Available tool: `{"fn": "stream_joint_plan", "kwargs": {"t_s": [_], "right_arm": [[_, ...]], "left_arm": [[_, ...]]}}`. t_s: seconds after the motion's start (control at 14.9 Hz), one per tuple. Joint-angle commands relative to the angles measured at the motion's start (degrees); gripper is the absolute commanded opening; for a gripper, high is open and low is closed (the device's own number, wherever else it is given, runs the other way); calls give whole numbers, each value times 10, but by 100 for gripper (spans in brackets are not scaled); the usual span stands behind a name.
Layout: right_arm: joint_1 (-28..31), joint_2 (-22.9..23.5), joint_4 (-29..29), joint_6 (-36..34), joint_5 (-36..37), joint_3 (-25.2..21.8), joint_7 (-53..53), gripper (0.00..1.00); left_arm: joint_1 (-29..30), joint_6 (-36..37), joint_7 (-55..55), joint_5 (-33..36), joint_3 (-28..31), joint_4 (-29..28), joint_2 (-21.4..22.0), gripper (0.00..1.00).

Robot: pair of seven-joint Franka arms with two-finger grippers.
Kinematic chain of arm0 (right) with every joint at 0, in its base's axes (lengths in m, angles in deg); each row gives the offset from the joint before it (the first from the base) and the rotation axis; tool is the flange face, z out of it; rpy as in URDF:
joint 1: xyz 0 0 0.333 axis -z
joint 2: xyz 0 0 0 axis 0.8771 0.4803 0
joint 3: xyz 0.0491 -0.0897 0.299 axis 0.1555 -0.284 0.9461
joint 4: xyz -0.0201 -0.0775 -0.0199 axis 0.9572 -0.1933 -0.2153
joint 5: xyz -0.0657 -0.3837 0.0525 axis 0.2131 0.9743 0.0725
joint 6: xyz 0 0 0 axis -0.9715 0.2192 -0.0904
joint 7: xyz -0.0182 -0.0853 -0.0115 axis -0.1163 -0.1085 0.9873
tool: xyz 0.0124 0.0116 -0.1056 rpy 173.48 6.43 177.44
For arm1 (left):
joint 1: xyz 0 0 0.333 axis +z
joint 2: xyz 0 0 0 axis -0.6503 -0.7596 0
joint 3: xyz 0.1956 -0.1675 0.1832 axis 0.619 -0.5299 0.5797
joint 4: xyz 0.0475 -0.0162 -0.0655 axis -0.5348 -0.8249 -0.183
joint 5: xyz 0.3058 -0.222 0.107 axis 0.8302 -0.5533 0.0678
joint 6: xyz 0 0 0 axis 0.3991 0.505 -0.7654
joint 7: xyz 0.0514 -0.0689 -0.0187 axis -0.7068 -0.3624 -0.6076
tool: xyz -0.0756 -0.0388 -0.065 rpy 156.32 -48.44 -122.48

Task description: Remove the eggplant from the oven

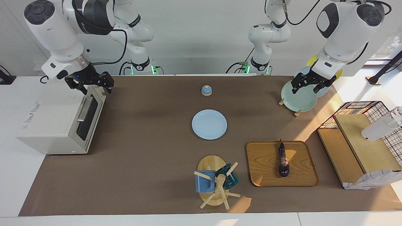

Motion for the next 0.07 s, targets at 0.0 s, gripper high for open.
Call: {"fn": "stream_joint_plan", "kwargs": {"t_s": [0.0], "right_arm": [[7, -5, 2, 7, -14, 3, 7, 100]], "left_arm": [[12, 11, -5, 9, -12, 8, -2, 100]]}}
